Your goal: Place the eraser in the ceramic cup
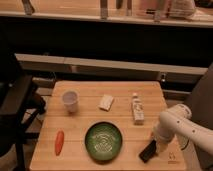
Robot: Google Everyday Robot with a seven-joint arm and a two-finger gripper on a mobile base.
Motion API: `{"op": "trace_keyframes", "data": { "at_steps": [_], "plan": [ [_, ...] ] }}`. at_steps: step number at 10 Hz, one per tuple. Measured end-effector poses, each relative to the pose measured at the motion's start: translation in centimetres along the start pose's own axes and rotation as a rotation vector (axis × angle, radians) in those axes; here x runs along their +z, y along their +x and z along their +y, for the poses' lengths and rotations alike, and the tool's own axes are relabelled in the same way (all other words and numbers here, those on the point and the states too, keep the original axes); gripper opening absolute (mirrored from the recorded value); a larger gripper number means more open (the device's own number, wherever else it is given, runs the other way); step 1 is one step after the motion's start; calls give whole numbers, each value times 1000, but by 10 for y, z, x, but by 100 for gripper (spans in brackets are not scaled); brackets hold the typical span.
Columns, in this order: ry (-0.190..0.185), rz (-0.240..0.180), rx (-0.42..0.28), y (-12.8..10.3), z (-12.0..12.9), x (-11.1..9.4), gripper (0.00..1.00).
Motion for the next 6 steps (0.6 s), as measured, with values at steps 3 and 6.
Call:
{"op": "trace_keyframes", "data": {
  "at_steps": [3,6],
  "plan": [
    [11,8,-13,-3,-2,-22,5],
    [13,18,-37,-10,-9,-32,5]
  ]
}}
